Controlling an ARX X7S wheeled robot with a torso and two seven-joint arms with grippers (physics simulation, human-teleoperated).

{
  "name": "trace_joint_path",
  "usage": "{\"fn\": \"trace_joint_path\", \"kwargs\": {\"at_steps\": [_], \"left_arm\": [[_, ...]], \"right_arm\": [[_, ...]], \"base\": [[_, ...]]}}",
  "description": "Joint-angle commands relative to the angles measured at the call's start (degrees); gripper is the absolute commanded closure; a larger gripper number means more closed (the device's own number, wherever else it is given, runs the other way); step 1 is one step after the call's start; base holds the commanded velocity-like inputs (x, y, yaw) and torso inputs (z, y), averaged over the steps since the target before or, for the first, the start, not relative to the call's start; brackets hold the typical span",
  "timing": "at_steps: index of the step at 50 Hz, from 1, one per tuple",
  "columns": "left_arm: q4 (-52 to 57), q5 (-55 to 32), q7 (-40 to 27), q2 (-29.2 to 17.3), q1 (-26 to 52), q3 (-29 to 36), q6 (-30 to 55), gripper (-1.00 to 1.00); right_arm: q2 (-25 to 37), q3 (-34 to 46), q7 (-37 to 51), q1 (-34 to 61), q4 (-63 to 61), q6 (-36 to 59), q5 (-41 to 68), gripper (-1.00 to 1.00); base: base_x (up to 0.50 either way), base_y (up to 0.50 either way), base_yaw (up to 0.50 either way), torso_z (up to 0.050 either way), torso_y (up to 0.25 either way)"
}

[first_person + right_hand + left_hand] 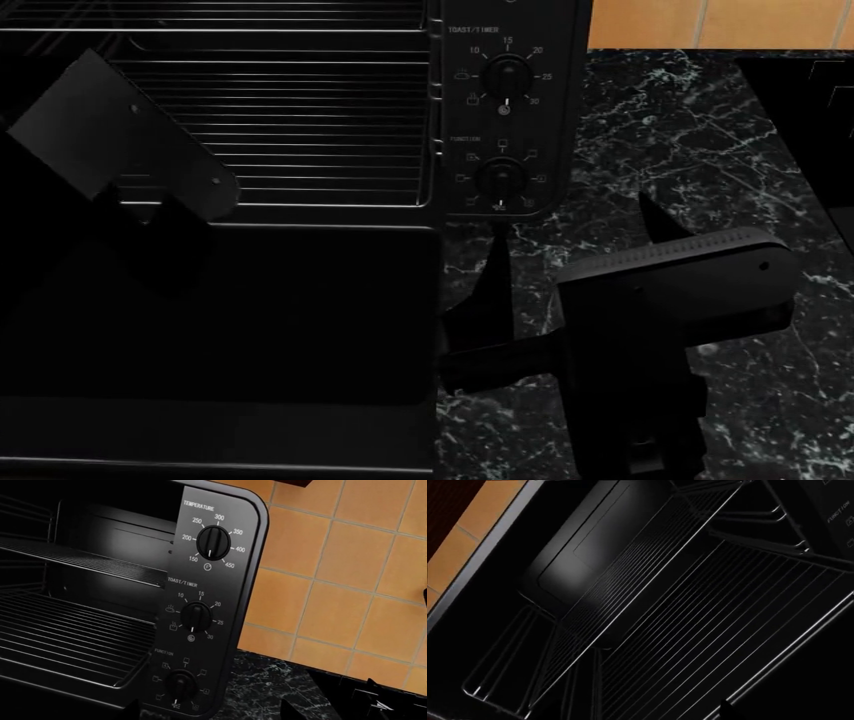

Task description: Fully slide the toaster oven bottom rack0 out.

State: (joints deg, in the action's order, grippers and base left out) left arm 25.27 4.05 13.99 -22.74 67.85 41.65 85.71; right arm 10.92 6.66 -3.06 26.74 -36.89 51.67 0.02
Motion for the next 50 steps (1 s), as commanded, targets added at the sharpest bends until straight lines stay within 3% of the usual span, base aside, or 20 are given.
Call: {"fn": "trace_joint_path", "kwargs": {"at_steps": [1, 17, 27, 38, 50], "left_arm": [[-12.0, -0.5, 4.6, -0.5, 5.6, 8.1, -6.7, -1.0], [-8.2, -0.8, 7.2, -1.5, 7.6, 13.2, -4.4, -1.0], [-10.9, -0.2, 7.8, -0.8, 7.6, 20.5, -8.5, -1.0], [-19.3, 1.2, 6.5, 0.3, 7.4, 24.8, -15.7, -1.0], [-31.4, 1.4, 4.4, 2.4, 7.1, 25.2, -24.6, -1.0]], "right_arm": [[0.1, -0.1, 0.0, -0.2, 1.0, -0.9, -0.1, -1.0], [0.5, 0.6, 0.6, -0.3, 2.4, -1.9, 0.1, -1.0], [0.8, 1.0, 0.9, -0.4, 1.8, -1.7, 0.1, -1.0], [1.1, 1.2, 1.3, -0.2, 2.6, -1.9, 0.3, -1.0], [1.3, 1.2, 1.6, -0.1, 3.4, -2.4, 0.6, -1.0]], "base": [[0.0, 0.0, 0.0, 0.0, 0.0], [0.0, 0.0, 0.0, 0.0, 0.0], [0.0, 0.0, 0.0, 0.0, 0.0], [0.0, 0.0, 0.0, 0.0, 0.0], [0.0, 0.0, 0.0, 0.0, 0.0]]}}
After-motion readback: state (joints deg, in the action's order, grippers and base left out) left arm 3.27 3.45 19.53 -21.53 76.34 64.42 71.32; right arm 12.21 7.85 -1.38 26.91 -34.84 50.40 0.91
